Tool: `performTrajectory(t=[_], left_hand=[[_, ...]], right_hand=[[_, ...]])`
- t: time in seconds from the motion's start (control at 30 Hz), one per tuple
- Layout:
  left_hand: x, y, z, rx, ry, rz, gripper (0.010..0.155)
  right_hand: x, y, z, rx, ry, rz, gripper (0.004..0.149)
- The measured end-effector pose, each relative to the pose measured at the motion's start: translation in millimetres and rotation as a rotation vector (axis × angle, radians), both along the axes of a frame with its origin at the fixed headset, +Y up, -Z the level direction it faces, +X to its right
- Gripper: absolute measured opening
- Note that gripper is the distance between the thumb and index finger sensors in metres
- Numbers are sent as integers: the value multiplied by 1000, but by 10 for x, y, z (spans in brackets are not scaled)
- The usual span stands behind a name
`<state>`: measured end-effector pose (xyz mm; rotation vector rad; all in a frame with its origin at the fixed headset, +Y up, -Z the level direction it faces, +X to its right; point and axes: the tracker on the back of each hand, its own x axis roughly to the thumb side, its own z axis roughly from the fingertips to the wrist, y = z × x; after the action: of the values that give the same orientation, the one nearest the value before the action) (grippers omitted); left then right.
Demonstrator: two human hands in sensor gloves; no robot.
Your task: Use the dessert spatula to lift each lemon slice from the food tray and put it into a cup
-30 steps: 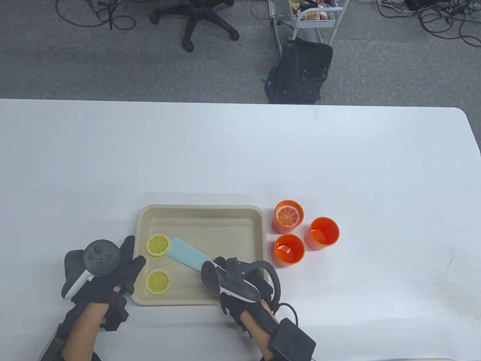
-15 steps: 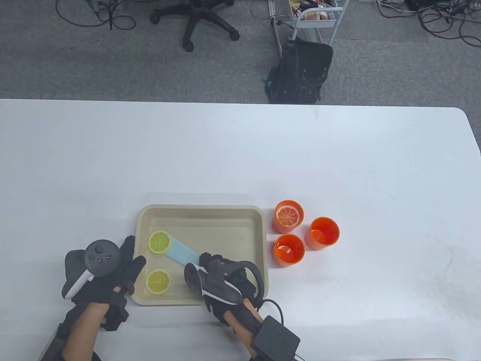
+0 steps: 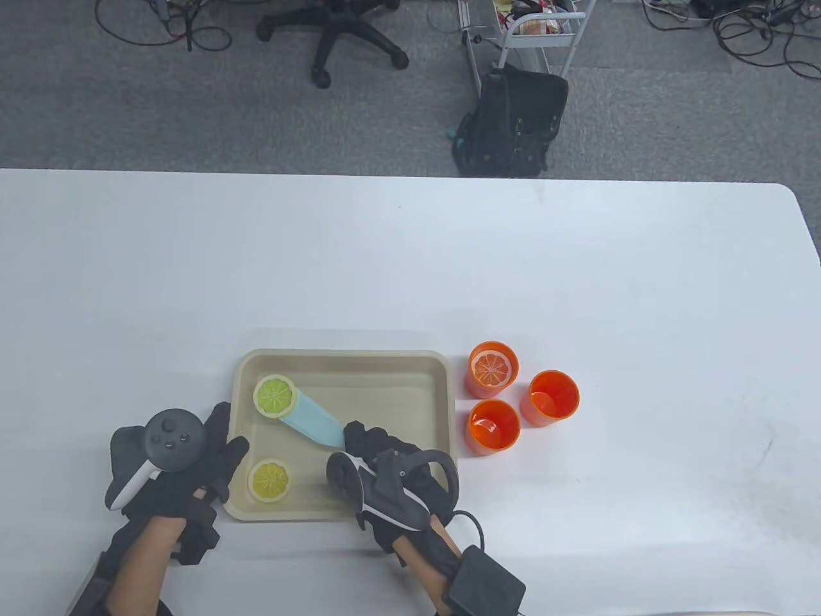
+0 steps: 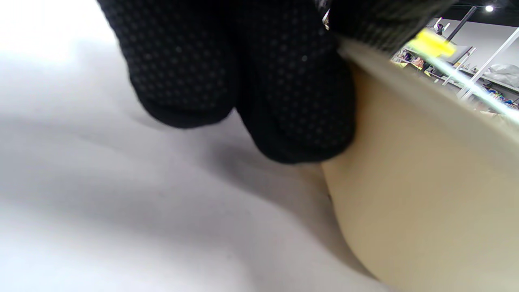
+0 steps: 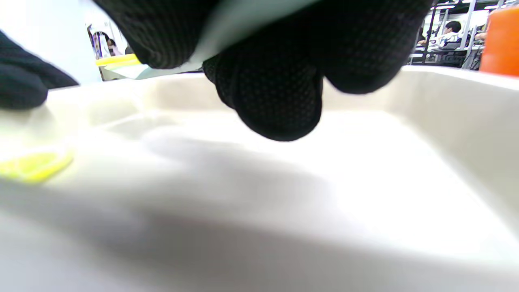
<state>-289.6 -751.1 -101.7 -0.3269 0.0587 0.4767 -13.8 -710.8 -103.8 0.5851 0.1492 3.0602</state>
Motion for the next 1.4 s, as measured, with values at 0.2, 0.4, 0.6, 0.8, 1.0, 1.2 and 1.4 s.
performTrajectory(t=[0.2,0.4,0.6,0.8,1.0,1.2,1.4], left_hand=[[4,-6,2,-3,1,2,73],[4,-8,2,-4,3,4,73],[1,-10,3,-4,2,6,73],[-4,-11,1,-6,2,9,73],[-7,-12,0,-6,4,11,73],[-10,-12,4,-7,6,13,73],[-14,-11,5,-7,7,14,73]], right_hand=[[249,226,17,29,-42,-50,57],[562,396,-32,60,-99,-67,56],[1046,573,-115,18,-197,-129,56],[1620,613,-201,-50,-299,-214,56],[2161,573,-207,-176,-411,-316,55],[2485,510,-173,-262,-489,-388,55],[2669,467,-137,-307,-555,-432,54]])
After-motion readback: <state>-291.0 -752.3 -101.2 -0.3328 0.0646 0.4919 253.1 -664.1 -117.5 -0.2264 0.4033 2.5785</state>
